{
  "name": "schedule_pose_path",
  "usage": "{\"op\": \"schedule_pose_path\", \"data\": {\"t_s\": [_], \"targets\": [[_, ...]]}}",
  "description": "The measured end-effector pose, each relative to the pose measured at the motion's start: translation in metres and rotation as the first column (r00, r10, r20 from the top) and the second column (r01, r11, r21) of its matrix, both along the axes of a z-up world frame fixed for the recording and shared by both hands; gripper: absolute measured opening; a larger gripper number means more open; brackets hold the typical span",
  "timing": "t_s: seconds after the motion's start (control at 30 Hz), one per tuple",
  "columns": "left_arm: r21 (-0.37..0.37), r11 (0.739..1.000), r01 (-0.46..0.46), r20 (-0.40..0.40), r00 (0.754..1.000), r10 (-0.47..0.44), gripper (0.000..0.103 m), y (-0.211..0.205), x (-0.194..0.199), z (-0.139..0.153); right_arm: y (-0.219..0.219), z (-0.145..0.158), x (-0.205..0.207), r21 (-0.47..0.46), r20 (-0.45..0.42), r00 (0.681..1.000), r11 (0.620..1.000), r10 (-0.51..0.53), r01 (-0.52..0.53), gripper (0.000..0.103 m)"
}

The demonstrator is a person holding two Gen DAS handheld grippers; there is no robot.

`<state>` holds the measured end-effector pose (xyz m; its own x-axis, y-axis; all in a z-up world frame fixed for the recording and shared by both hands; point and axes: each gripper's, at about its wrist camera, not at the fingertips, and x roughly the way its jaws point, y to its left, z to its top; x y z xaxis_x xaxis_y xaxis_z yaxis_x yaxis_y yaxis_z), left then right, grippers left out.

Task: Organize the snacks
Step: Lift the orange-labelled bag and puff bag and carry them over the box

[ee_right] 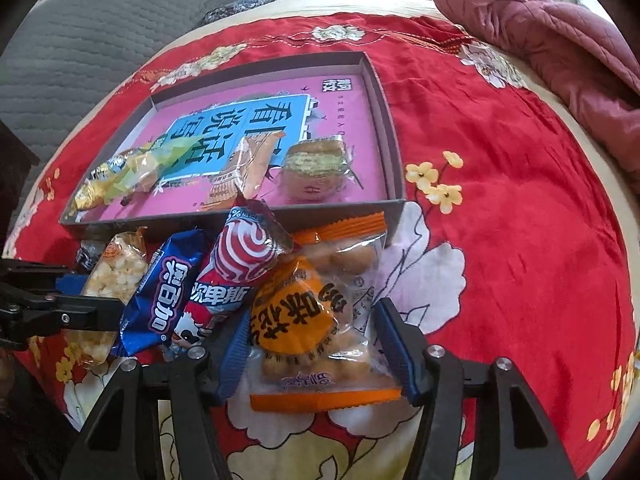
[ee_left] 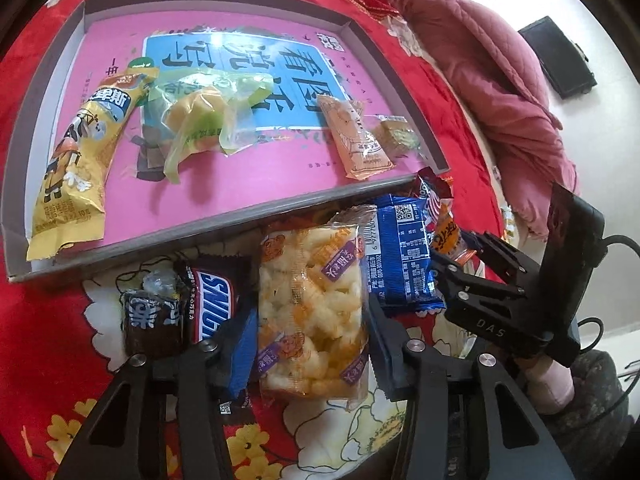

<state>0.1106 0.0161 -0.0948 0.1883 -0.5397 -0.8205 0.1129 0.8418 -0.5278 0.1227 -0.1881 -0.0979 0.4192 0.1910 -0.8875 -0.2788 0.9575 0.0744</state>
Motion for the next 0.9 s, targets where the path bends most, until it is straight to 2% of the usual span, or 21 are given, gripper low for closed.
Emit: {"op": "schedule_pose_path", "data": {"t_s": [0.3, 0.47, 0.7, 0.9], "targets": [[-0.004, 1.000, 0.000, 0.017, 1.000, 0.000, 0.050, 0.005, -0.001, 0.013, -0.022, 0.008, -0.008, 0.098, -0.026, 0.998, 0.993, -0.064, 0.066, 0.059], [0.011, 1.000, 0.004, 0.036, 0.999, -0.005, 0.050, 0.005, -0.004, 0.023, -0.027, 0.014, -0.011, 0.117, -0.020, 0.996, 0.989, -0.088, 0.090, 0.059], [0.004, 1.000, 0.010, 0.060, 0.998, -0.010, 0.050, 0.003, -0.007, 0.031, -0.019, 0.009, -0.015, 0.041, -0.046, 0.997, 0.997, -0.058, 0.060, 0.060], [0.003, 1.000, 0.015, 0.067, 0.998, -0.015, 0.050, 0.003, -0.008, 0.032, -0.005, 0.000, -0.012, -0.044, -0.064, 0.998, 0.999, -0.026, 0.024, 0.066]]}}
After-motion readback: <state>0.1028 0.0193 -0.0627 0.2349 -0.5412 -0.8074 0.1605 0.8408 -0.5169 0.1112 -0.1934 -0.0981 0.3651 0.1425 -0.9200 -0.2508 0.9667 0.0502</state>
